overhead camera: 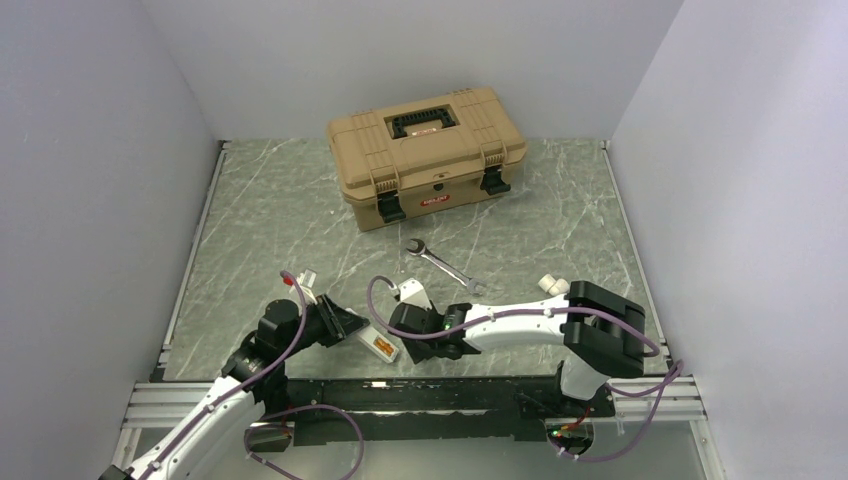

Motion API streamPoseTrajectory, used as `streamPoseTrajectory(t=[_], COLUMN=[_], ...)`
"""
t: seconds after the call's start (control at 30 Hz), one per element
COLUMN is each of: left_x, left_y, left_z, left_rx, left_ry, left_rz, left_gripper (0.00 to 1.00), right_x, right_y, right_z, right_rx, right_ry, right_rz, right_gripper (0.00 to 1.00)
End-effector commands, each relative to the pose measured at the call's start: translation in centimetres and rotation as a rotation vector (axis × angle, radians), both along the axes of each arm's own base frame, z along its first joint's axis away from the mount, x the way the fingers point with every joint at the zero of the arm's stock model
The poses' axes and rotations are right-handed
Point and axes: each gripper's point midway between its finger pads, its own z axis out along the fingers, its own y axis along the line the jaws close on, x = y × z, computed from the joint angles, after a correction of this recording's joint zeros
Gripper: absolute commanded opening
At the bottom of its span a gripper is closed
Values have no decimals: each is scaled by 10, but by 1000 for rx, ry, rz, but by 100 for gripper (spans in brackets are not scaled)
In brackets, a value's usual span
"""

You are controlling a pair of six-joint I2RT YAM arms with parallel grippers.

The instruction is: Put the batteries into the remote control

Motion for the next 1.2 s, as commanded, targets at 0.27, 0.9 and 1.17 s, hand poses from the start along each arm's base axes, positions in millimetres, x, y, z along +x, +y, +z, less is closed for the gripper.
streamPoseTrajectory(t=[0.27,0.9,1.17], left_x=[5,6,6], left_y=[-5,-6,-6], left_z=[19,19,19], left_rx=[-40,-43,-42], left_ry=[-47,-47,-48], left_rz=[-11,-12,-12], left_gripper=[1,1,1], right_x=[-27,-28,-21], right_y=[-70,-75,-76], right_z=[-33,-37,-27], right_rx=[-275,-281,-242], right_ry=[100,88,43], right_rz=[-92,-121,-148], right_gripper=[53,31,28])
